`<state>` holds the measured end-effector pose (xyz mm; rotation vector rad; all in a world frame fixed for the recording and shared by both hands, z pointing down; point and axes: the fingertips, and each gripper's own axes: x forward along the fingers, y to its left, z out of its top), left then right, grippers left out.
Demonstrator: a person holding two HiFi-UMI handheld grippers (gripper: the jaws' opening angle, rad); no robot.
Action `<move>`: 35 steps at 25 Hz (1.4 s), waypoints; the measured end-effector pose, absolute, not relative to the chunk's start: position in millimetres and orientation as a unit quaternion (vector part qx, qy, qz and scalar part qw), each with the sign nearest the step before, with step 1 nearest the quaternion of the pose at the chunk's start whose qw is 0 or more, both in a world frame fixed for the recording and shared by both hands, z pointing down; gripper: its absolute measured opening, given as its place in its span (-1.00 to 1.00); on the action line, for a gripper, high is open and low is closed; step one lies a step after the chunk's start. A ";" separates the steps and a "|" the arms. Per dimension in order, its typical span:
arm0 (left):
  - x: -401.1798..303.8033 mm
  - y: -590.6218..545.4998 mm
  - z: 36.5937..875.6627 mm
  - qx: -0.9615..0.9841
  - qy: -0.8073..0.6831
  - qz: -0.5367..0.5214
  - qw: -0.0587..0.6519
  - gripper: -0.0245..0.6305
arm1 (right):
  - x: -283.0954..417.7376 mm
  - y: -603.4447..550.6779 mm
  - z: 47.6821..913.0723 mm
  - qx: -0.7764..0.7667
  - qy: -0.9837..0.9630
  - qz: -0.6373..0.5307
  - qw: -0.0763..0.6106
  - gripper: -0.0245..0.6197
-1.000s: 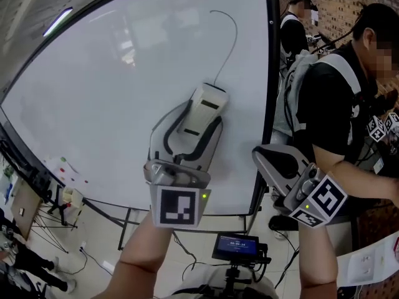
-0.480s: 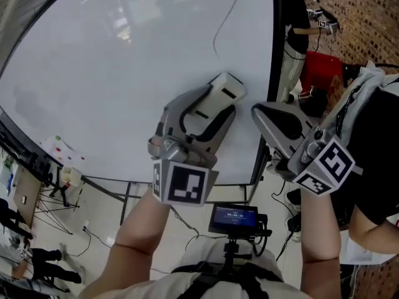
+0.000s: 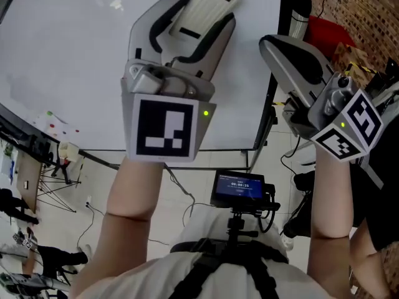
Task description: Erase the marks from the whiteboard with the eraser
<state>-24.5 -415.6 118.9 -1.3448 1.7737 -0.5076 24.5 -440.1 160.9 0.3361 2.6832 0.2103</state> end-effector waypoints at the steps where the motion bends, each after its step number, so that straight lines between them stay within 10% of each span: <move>1: -24.1 -415.2 117.0 -0.537 0.707 -0.197 0.416 -0.18 | 25.0 -440.5 159.9 0.121 0.966 0.076 0.213 -0.89; 35: -17.4 -410.8 110.5 -0.525 0.697 -0.230 0.432 -0.17 | 34.0 -440.0 135.8 0.111 0.964 0.097 0.222 -0.89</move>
